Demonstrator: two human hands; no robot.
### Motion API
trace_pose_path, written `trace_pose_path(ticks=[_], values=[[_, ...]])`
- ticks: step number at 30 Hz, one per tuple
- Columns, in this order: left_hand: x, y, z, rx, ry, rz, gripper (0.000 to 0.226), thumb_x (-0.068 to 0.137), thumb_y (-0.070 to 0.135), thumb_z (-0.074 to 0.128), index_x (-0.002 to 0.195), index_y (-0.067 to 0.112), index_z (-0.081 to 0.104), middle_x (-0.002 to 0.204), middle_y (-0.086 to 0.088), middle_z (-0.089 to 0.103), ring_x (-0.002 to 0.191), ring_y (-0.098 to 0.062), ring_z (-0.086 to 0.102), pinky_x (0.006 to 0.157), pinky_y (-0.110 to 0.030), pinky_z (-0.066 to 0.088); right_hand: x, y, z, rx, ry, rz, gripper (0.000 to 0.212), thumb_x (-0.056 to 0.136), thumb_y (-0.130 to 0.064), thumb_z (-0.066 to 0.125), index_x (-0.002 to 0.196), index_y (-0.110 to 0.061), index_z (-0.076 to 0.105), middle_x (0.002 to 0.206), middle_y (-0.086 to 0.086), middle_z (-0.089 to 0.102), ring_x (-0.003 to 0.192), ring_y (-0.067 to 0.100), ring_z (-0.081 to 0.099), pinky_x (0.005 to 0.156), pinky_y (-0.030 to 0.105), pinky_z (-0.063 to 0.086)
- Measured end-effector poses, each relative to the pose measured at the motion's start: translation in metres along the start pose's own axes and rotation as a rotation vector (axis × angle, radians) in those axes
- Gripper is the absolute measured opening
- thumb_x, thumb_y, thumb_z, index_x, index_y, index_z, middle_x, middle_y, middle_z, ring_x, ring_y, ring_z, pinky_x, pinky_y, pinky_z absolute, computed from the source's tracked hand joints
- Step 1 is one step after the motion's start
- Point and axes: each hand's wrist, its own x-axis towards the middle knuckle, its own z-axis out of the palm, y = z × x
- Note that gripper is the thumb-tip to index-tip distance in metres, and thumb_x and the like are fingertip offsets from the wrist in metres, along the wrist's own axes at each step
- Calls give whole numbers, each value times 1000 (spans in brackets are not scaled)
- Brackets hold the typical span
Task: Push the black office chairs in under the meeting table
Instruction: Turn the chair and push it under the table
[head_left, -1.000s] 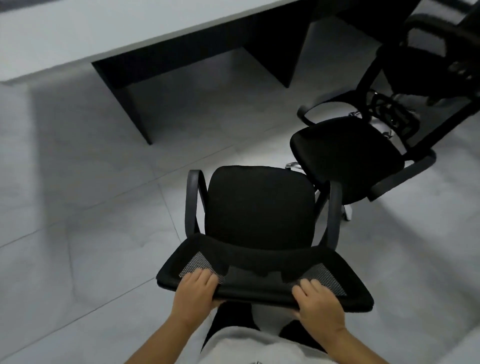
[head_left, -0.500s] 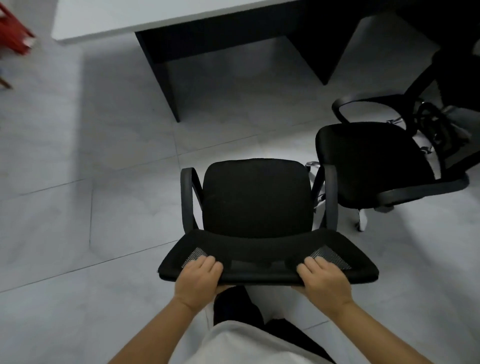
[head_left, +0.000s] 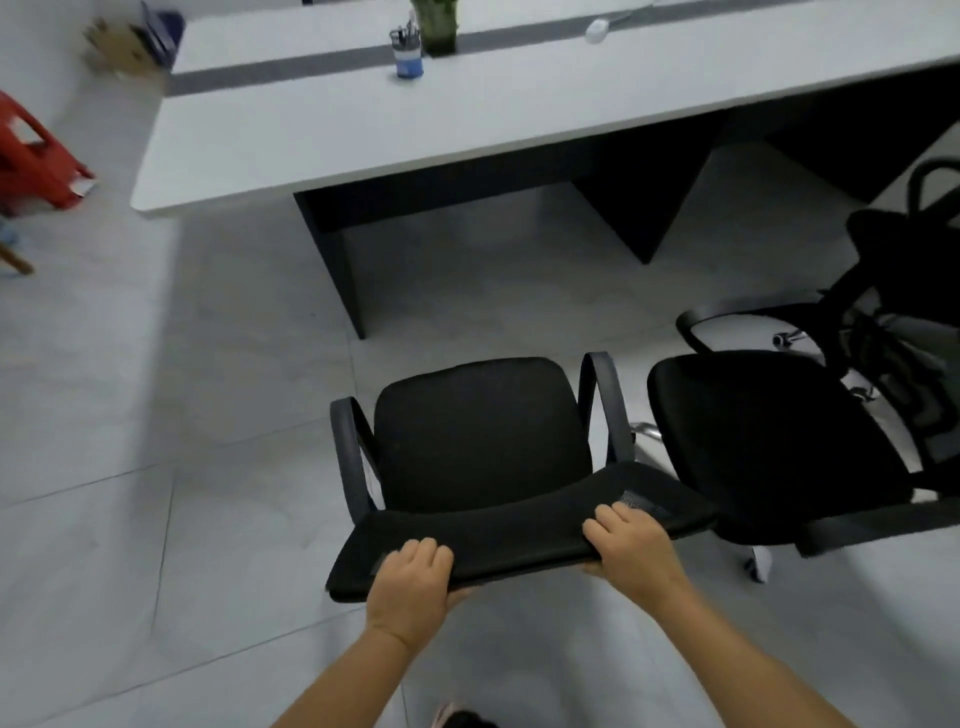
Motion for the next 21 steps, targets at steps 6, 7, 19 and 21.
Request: trace_pose_path(ticks=[6, 7, 19, 21], values=[[79, -35, 6, 16, 30, -5, 46, 42, 63, 74, 50, 20, 59, 48, 4, 52, 42, -11, 50, 40, -14, 37, 89, 37, 25, -13, -14, 12, 53, 25, -49, 87, 55, -18, 55, 54, -4, 52, 49, 14, 50, 48, 21, 36], [90, -44, 8, 15, 30, -2, 46, 43, 63, 73, 50, 20, 59, 48, 4, 52, 42, -11, 50, 40, -14, 37, 103, 39, 27, -12, -16, 13, 52, 25, -48, 87, 55, -18, 56, 54, -4, 53, 49, 14, 50, 46, 21, 39], [268, -165, 28, 24, 44, -25, 53, 37, 59, 80, 58, 20, 53, 47, 3, 51, 43, -12, 49, 41, -17, 36, 290, 86, 61, -52, 125, -59, 42, 28, -27, 89, 55, -17, 58, 52, -1, 54, 46, 17, 51, 43, 22, 40], [304, -178, 30, 36, 18, -28, 53, 29, 58, 83, 52, 19, 55, 47, 4, 51, 42, -12, 50, 41, -15, 37, 322, 102, 69, -55, 127, -52, 42, 26, -25, 89, 55, -18, 59, 52, -2, 53, 47, 17, 50, 43, 22, 38]])
